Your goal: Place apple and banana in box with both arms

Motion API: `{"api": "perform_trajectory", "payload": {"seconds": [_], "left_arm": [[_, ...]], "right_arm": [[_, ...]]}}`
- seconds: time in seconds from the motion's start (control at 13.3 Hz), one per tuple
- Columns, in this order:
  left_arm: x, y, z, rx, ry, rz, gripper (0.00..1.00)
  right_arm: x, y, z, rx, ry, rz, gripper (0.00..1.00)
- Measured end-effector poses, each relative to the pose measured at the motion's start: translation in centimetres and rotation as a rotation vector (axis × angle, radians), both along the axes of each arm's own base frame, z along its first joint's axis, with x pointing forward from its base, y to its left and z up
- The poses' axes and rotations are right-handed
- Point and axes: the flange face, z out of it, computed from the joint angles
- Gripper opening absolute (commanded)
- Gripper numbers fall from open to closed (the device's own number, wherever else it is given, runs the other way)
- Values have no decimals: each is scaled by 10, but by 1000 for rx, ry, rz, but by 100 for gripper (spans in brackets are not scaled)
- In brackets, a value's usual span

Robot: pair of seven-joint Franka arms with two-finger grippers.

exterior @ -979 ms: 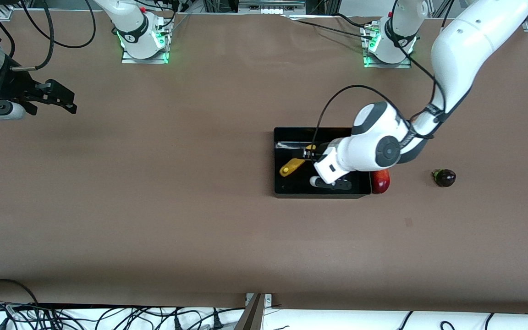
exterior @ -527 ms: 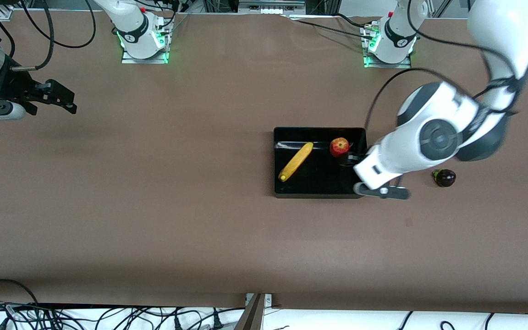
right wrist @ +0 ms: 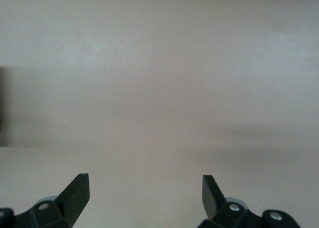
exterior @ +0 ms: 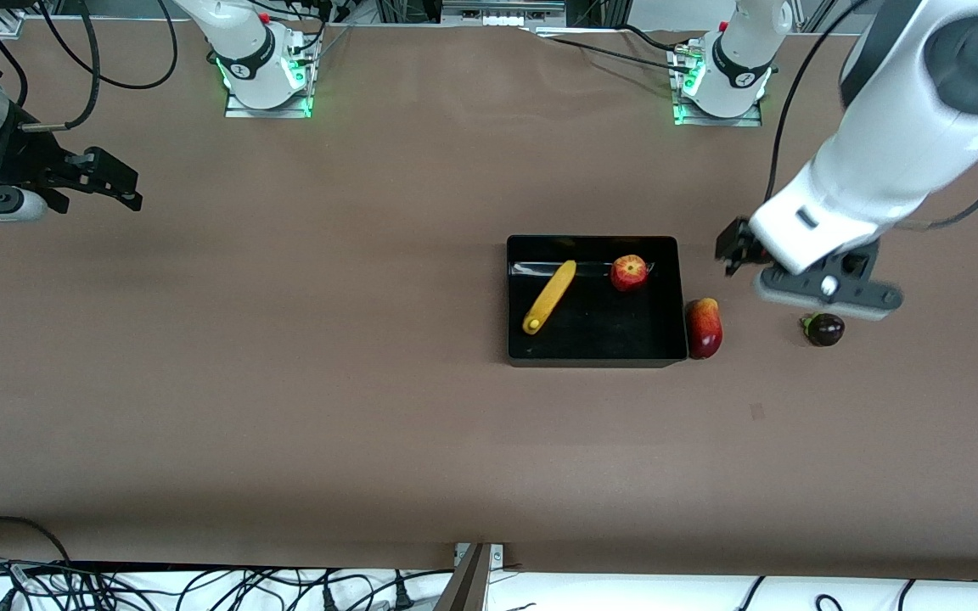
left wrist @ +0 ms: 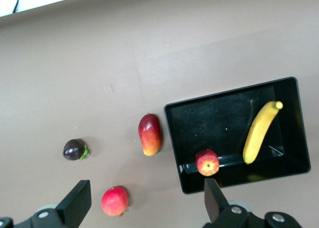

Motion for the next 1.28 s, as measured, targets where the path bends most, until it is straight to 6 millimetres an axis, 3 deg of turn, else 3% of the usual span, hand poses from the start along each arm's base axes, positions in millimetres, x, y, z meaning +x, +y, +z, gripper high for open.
{"api": "perform_trajectory", "payload": {"seconds": [0.15, 0.3, 0.45, 0.75, 1.05, 1.28], "left_arm": [[-13, 29, 13, -44, 25, 32, 100], [-20, 69, 11, -40, -20, 100, 100], [-36, 95, 3, -36, -61, 140, 100], [-60, 106, -2, -26, -54, 158, 100], [-60, 122, -4, -34, -44, 186, 100], [-60, 123, -4, -34, -37, 188, 100]], "right_arm": [[0, 0, 0, 0, 0, 0, 100], [0, 0, 0, 0, 0, 0, 100], [0, 0, 0, 0, 0, 0, 100], [0, 0, 0, 0, 0, 0, 100], [0, 0, 0, 0, 0, 0, 100], [0, 0, 0, 0, 0, 0, 100]]}}
